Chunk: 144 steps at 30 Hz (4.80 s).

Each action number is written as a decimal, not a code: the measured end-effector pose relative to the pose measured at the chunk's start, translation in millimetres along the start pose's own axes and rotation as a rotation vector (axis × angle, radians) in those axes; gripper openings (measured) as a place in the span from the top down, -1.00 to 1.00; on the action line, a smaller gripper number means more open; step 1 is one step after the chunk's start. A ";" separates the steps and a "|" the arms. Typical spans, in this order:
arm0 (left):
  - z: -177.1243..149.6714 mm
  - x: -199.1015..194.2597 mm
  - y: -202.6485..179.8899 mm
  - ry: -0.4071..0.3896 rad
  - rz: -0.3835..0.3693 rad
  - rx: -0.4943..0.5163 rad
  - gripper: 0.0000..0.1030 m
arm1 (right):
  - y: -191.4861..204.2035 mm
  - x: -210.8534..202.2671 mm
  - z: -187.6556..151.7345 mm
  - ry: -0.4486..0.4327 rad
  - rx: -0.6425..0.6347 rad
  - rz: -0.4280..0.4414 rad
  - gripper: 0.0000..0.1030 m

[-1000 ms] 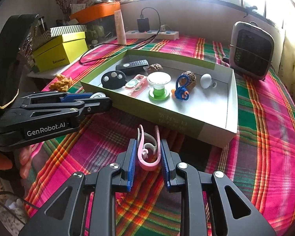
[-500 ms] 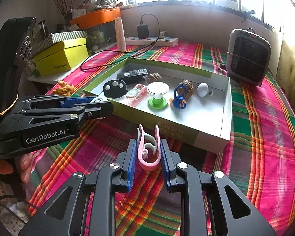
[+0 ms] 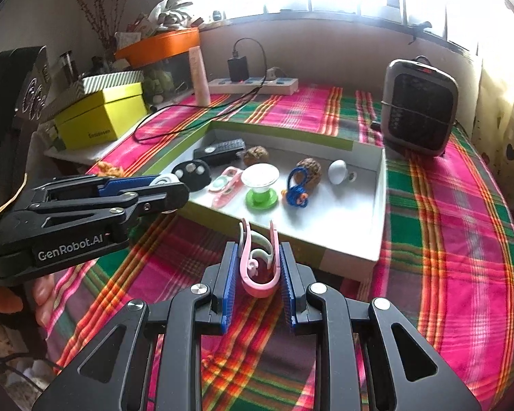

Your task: Organize objects

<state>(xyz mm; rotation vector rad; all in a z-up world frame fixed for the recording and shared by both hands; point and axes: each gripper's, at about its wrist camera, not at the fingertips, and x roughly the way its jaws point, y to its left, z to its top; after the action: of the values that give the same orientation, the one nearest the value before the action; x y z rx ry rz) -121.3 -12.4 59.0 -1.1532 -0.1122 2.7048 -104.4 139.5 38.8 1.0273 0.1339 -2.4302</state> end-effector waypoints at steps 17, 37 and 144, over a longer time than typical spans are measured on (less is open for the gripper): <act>23.6 31.6 10.6 0.016 -0.013 -0.028 0.46 | -24.5 21.7 21.1 0.005 0.047 -0.061 0.53; 35.7 65.5 26.7 0.051 0.017 -0.052 0.47 | -34.6 53.5 32.5 0.056 0.047 -0.103 0.53; -91.9 -9.0 -23.0 0.015 0.200 0.005 -0.17 | 10.1 -13.9 -66.4 0.040 0.121 -0.250 -0.01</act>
<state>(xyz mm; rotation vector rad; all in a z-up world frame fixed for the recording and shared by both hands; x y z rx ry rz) -45.5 7.4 5.0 -1.2448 0.0131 2.8658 -48.4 154.5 2.2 1.1742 0.1374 -2.6714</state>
